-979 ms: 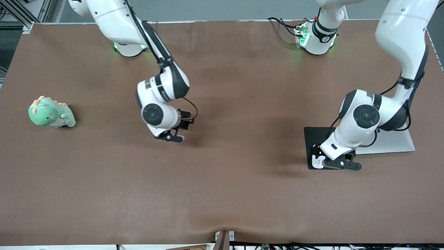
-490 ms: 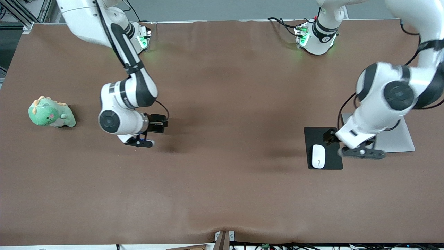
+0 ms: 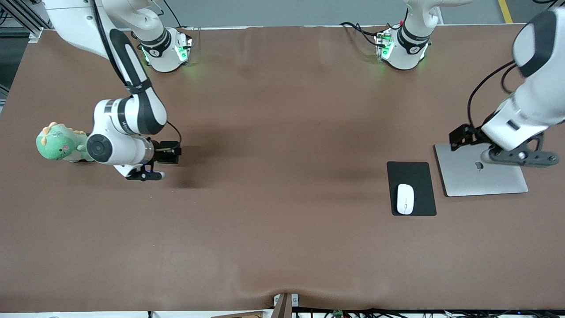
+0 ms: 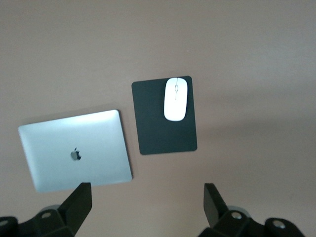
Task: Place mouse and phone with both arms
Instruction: 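Release the mouse and raise the left gripper while the right gripper carries the phone, then lower the phone beside the green plush with the right gripper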
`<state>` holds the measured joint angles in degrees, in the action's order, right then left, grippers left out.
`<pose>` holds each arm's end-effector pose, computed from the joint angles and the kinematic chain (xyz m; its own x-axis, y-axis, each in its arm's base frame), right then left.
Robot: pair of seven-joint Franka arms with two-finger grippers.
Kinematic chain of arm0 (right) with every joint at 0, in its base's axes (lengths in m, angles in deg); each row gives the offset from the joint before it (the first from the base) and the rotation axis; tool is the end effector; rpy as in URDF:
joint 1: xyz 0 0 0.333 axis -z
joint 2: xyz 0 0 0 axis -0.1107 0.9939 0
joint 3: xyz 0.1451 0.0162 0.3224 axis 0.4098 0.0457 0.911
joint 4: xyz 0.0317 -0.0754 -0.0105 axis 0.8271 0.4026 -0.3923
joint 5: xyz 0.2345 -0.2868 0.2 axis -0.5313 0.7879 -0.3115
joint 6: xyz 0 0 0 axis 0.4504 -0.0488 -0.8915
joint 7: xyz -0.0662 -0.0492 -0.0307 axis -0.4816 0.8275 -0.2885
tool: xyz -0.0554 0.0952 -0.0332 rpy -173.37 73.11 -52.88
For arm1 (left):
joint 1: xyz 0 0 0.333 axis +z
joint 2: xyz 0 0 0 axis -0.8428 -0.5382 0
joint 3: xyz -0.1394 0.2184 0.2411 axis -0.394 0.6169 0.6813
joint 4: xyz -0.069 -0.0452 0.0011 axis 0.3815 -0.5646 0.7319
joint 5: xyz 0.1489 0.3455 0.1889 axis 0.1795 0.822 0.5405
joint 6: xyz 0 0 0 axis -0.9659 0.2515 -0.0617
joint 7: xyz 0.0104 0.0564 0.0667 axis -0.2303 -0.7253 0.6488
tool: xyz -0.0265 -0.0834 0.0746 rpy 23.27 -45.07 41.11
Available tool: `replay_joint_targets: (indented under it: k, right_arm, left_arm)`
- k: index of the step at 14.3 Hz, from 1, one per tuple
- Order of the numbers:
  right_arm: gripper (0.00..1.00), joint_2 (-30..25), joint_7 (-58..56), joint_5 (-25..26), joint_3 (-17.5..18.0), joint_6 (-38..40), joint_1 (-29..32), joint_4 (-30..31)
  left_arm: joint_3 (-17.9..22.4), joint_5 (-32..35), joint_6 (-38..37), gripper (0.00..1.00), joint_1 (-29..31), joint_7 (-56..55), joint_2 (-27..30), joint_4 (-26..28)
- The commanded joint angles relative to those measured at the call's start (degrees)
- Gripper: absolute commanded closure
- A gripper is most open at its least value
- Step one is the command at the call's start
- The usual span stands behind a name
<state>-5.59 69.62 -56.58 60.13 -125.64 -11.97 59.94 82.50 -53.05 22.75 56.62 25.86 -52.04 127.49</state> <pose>0.5581 0.0728 0.2391 0.9473 0.0094 -0.3203 -0.0116 -0.9979 -0.0636 0.6161 -0.0701 0.6025 0.9918 -0.1275 0.0013 -0.1273 -0.9908 -0.0457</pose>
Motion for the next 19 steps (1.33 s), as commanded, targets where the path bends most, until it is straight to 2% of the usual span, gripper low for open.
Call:
replay_joint_targets:
  k: [1, 7, 10, 17, 18, 19]
  right_arm:
    - [1.00, -3.6, -4.9, 2.4, 0.6, -3.4, 3.8, 5.5]
    - [1.00, -3.4, -17.1, 4.2, 0.6, -8.6, 12.7, 9.9]
    - [1.00, -3.4, -18.9, 5.1, 0.6, -9.9, 14.5, 11.5]
    - [1.00, -2.1, -19.9, 6.4, 0.6, -15.8, 16.2, 14.5]
    - [0.71, -1.7, -19.9, 6.4, 0.7, -16.0, 16.3, 14.5]
    - [0.37, -1.5, -19.8, 6.4, 0.7, -16.0, 16.3, 14.5]
  left_arm:
    - [0.8, -0.9, -9.7, 0.00, -0.1, 0.7, 0.5, -7.0]
    - [1.0, -2.9, -13.5, 0.00, 0.3, -0.3, 7.3, -3.1]
    - [1.0, -5.8, -15.3, 0.00, 2.8, -0.2, 8.2, -2.8]
    - [0.7, -5.6, -15.2, 0.00, 2.5, -0.7, 7.4, -3.4]
    - [0.7, -5.2, -15.1, 0.00, 2.5, -1.0, 7.4, -3.6]
    - [0.6, -4.8, -15.0, 0.00, 2.4, -0.6, 7.4, -3.7]
